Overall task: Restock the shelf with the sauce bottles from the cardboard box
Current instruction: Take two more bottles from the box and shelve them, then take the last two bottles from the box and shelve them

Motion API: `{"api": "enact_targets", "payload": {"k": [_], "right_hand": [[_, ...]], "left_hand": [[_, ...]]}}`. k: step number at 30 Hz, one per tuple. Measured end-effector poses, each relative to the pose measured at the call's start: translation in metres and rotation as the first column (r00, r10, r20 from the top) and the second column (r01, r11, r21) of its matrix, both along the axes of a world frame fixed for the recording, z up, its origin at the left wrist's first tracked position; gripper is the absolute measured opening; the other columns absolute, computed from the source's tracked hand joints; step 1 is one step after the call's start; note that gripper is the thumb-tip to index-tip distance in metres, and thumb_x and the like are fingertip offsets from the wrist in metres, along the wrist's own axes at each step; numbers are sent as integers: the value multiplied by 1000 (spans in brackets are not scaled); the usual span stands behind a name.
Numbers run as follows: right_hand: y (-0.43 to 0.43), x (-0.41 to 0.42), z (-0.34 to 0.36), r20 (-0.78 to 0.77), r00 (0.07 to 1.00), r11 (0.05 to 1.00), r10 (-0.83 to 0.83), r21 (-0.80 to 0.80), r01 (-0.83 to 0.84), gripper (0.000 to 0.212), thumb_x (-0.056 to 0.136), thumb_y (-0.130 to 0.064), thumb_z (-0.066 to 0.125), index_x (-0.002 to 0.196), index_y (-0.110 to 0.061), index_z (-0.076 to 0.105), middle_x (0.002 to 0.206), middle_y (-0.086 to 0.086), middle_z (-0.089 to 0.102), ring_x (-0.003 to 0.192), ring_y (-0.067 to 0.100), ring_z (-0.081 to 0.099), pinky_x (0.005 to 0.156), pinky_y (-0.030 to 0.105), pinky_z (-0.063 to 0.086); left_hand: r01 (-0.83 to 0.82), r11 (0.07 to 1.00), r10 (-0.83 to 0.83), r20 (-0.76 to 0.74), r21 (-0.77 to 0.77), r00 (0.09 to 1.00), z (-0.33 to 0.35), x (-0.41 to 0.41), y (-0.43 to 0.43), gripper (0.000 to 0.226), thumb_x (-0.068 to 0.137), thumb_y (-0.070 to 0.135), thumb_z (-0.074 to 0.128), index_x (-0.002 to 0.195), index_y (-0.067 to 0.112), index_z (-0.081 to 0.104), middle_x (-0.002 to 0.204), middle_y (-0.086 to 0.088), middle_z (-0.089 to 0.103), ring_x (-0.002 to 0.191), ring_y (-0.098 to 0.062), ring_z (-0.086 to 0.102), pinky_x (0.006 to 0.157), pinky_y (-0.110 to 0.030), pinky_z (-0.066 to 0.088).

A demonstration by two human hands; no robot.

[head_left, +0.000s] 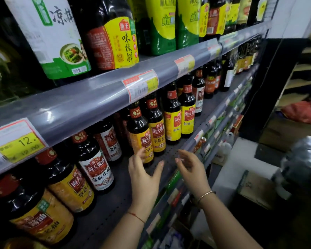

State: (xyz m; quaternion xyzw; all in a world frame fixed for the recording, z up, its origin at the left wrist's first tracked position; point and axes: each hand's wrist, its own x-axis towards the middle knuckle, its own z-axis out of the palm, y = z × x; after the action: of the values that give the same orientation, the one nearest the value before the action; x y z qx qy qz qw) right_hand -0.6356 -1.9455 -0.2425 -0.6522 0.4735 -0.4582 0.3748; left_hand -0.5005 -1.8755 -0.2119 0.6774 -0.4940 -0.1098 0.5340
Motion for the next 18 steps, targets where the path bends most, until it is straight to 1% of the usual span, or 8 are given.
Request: {"api": "enact_targets", "payload": {"k": [2,3,4,7,9,12,15,18], "right_hand": [[15,-15,-13,-87,995,999,-43,-9,42,25,88,-18,63,113,-22,61,100,-14,59,94,0,60,87,23,51],[23,-24,-21,-137,988,998,-64,-9,64,24,87,-16,63,112,-18,63,99,-13,59,91,2,60,85,25,51],[31,-33,-28,-189,978,996,-91,-4,92,24,86,-14,63,111,-14,64,99,-8,61,91,8,62,85,25,51],[58,-63,-55,-377,909,980,-176,16,197,26,83,-7,66,109,-4,66,102,12,65,97,26,63,85,14,39],[75,-84,-77,-487,852,965,-194,62,255,30,85,-11,64,114,-5,64,109,15,65,101,28,62,90,24,42],[99,-115,-120,-613,771,934,-170,149,324,34,87,-20,59,119,-9,61,116,13,63,106,30,60,93,39,49],[118,-139,-165,-667,736,891,-116,258,374,36,86,-21,58,120,-10,60,116,14,61,105,33,59,92,43,49],[129,-158,-209,-708,704,861,-52,326,391,33,86,-22,56,117,-12,61,113,13,62,104,32,59,90,41,49]], "left_hand": [[156,988,-155,116,2,981,-3,-15,2,47,86,34,64,128,23,47,123,5,47,114,-8,45,95,-25,40],[239,971,-240,178,26,954,-8,-23,2,42,88,36,60,126,21,51,123,5,49,115,-7,45,97,-25,40],[318,946,-324,226,66,919,-13,-31,2,39,89,36,57,124,19,53,122,4,50,116,-8,45,98,-26,41],[486,835,-547,308,257,778,-46,-55,4,39,92,34,53,127,19,53,128,3,49,122,-13,44,104,-30,39],[508,764,-639,358,398,680,-77,-70,7,40,92,34,53,129,17,52,131,0,48,124,-19,43,107,-32,36],[461,642,-750,379,613,542,-129,-92,13,41,90,36,51,125,14,53,126,-5,52,120,-25,47,103,-36,37],[426,513,-843,341,745,417,-181,-114,19,40,90,37,48,123,16,53,124,-6,53,118,-28,48,100,-37,37],[402,419,-893,289,814,346,-225,-130,18,37,91,35,48,122,15,51,125,-7,52,119,-28,47,99,-37,36]]}}
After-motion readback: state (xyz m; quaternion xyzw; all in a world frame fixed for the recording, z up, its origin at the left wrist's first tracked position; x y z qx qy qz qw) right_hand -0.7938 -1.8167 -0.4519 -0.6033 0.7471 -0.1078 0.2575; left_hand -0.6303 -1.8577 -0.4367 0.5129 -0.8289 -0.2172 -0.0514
